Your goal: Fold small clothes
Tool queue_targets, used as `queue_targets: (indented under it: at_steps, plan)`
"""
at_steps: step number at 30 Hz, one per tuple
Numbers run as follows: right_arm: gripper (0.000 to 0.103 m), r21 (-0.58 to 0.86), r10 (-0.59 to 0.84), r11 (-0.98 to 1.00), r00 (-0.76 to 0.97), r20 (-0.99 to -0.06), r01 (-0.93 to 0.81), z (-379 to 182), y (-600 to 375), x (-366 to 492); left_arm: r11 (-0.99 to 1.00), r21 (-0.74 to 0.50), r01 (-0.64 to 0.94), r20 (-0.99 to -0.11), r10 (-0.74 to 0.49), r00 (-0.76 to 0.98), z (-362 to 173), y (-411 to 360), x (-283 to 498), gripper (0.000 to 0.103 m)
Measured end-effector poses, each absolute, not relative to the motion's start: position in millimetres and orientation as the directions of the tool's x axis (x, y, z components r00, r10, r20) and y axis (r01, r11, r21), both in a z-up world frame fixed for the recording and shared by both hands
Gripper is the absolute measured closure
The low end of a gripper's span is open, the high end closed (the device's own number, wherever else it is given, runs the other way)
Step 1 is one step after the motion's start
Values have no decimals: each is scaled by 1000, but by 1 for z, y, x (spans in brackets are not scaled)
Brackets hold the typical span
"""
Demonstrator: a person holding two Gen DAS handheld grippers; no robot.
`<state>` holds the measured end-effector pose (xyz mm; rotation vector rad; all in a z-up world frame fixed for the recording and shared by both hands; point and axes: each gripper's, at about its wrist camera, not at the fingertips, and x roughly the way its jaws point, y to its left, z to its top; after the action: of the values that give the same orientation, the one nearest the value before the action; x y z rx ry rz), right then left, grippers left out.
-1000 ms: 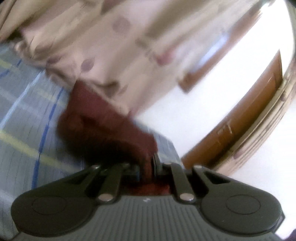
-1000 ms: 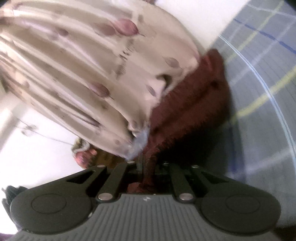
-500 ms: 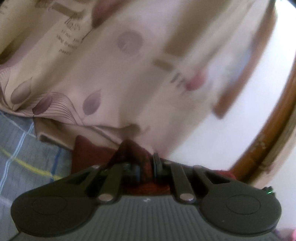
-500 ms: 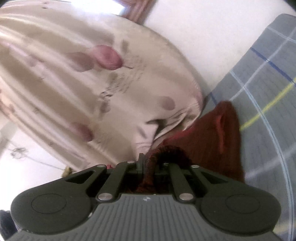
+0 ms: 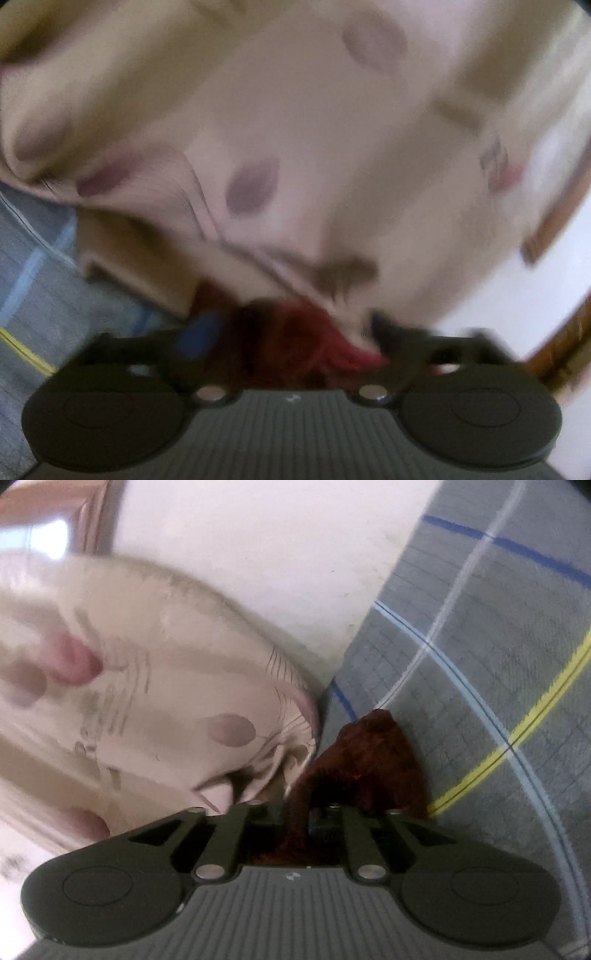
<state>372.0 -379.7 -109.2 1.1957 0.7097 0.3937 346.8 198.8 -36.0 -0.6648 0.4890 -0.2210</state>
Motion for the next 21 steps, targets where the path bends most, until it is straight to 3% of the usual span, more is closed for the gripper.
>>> queue_targets:
  at_steps: [2, 4, 7, 13, 15, 17, 21]
  plan:
    - [47, 954, 596, 295, 768, -235, 63, -106, -386, 364, 745, -665, 54, -270, -307, 913, -28, 208, 338, 0]
    - [35, 970, 555, 242, 815, -169, 36, -103, -395, 355, 748, -662, 58, -262, -302, 917, -19, 212, 337, 0]
    - [34, 966, 551, 256, 824, -133, -15, -89, -399, 342, 799, -598, 71, -312, -313, 897, -11, 204, 334, 0]
    - [34, 785, 618, 577, 748, -241, -224, -37, -348, 321, 866, -482, 134, -403, -355, 843, -26, 181, 310, 0]
    - [38, 702, 638, 647, 716, -284, -298, -23, -320, 321, 878, -458, 140, -417, -351, 838, -33, 179, 300, 0]
    - [54, 644, 672, 677, 657, -343, -356, -15, -290, 329, 883, -444, 154, -428, -359, 829, -42, 180, 294, 0]
    - [75, 486, 635, 769, 584, -506, -415, -13, -231, 353, 866, -465, 183, -441, -406, 800, -56, 186, 285, 0]
